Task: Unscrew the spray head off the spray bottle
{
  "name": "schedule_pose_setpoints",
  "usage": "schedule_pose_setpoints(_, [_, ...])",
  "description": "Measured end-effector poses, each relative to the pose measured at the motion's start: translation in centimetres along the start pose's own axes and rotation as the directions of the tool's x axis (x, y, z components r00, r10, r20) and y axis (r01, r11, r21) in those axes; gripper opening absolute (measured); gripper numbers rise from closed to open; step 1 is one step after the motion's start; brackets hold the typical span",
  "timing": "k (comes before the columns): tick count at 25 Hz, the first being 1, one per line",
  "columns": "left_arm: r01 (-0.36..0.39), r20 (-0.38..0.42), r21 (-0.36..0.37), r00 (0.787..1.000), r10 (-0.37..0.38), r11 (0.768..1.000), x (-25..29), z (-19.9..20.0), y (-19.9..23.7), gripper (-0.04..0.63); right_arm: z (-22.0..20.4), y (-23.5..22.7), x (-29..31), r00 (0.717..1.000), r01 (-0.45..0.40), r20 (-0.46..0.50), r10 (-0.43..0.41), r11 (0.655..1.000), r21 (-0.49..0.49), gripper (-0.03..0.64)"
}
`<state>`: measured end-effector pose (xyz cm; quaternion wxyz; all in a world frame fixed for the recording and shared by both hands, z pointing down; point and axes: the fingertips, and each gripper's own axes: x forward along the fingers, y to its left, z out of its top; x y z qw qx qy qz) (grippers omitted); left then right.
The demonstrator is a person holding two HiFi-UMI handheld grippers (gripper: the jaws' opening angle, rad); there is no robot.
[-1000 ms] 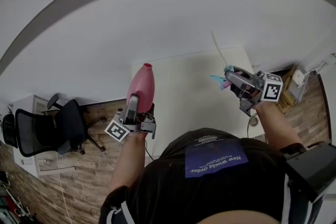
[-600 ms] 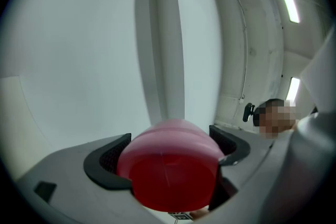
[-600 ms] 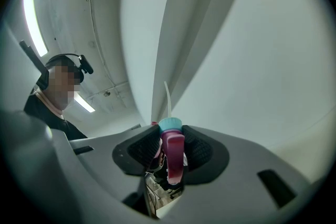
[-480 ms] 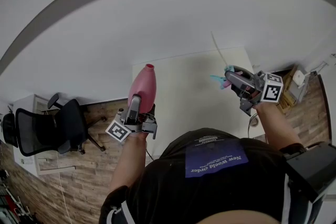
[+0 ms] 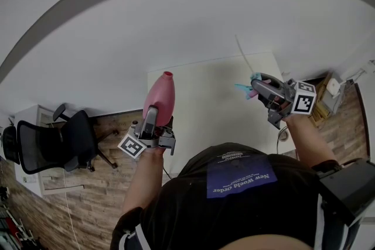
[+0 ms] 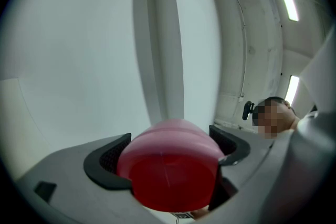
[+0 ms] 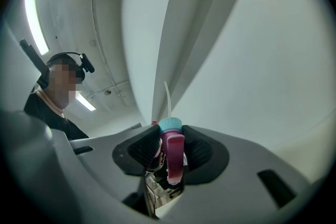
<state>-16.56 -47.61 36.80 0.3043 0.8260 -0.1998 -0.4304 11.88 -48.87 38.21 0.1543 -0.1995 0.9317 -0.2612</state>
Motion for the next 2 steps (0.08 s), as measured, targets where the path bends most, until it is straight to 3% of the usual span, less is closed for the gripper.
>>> schedule_pose_setpoints(2, [-0.001,-0.003,0.000,1.000,0.001,1.000,0.01,-0.08,0.04,0.476,0.00,0.03,0.01,1.000,-0.002,0.000,0.002,1.000,-0.001,0.124])
